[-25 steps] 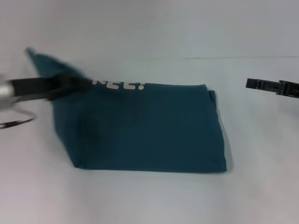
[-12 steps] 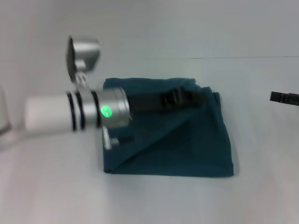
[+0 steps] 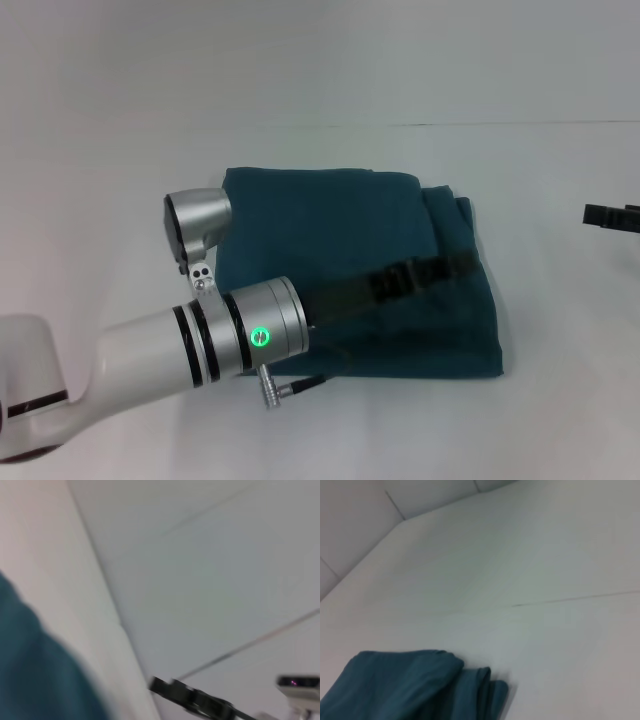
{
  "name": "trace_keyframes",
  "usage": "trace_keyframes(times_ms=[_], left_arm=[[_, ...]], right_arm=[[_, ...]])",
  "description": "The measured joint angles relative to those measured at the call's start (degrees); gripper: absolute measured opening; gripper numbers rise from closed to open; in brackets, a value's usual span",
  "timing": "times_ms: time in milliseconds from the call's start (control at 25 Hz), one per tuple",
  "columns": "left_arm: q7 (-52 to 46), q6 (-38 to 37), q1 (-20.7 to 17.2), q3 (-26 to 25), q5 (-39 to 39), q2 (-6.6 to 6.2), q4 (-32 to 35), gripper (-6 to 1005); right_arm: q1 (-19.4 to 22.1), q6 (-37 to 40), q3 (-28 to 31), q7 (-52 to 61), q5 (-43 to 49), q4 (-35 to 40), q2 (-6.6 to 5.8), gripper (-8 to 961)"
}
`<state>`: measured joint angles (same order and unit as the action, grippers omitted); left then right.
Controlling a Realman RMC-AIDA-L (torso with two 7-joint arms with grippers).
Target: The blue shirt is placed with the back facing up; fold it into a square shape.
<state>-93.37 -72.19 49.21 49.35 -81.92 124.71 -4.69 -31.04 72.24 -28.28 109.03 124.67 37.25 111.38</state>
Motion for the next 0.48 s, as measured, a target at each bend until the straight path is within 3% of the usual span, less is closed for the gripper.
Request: trace_keyframes(times_ms=[280, 320, 480], left_arm=[[-0.07, -6.84, -0.24, 3.52, -4.33, 0.00, 3.43, 258], [-0.80, -10.57, -1.82, 5.09, -5.46, -0.05, 7.09, 281], [-0.94, -11.87, -5.45, 5.51, -5.47, -0.15, 12.30, 382]], right_arm=[[-1.44, -0.29, -0.43, 1.58, 0.88, -2.14, -0.22, 892], [-1.58, -0.26, -0.51, 1.91, 0.89, -2.27, -0.25, 891], [-2.42, 0.47, -1.20, 3.85, 0.90, -2.34, -0.17, 888]])
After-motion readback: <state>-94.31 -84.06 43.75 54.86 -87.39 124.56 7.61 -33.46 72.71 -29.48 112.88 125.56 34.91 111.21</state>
